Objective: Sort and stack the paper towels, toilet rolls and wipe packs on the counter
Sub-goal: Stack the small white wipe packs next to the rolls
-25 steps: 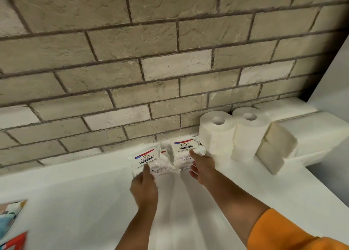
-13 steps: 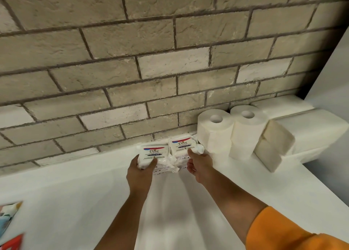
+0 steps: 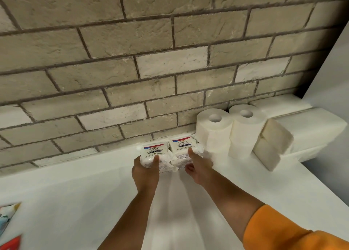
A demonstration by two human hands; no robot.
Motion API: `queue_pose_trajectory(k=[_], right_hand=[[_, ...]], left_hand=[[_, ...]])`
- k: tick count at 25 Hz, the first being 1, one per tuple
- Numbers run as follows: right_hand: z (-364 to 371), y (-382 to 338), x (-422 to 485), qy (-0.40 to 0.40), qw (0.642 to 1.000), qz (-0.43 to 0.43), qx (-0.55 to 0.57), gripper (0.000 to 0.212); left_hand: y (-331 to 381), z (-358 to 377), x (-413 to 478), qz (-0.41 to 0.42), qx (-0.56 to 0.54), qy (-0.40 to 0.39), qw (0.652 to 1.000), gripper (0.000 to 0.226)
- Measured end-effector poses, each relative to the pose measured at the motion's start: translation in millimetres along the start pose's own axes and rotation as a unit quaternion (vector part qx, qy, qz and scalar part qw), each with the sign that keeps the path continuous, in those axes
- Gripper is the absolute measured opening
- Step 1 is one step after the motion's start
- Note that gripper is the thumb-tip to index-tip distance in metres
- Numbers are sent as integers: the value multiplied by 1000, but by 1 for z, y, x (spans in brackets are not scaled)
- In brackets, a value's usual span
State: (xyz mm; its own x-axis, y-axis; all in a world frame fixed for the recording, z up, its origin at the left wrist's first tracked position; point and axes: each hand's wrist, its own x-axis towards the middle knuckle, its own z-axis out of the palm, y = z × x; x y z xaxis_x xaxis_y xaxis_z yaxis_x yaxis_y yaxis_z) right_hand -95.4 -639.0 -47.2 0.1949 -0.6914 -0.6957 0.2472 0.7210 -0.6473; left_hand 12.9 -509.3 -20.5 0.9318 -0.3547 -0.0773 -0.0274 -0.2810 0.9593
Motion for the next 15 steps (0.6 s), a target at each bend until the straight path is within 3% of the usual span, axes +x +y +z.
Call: queue_pose_trajectory(k=[8,15], right_hand=[[-11,3,2,-86,995,6,-54,51],[-17,12,-11,-66,996,-4,-64,83]], left_hand=[[-3,0,6,-44,-55,-38,997,53],[-9,-14,19,-70,-73,-156,983,74]])
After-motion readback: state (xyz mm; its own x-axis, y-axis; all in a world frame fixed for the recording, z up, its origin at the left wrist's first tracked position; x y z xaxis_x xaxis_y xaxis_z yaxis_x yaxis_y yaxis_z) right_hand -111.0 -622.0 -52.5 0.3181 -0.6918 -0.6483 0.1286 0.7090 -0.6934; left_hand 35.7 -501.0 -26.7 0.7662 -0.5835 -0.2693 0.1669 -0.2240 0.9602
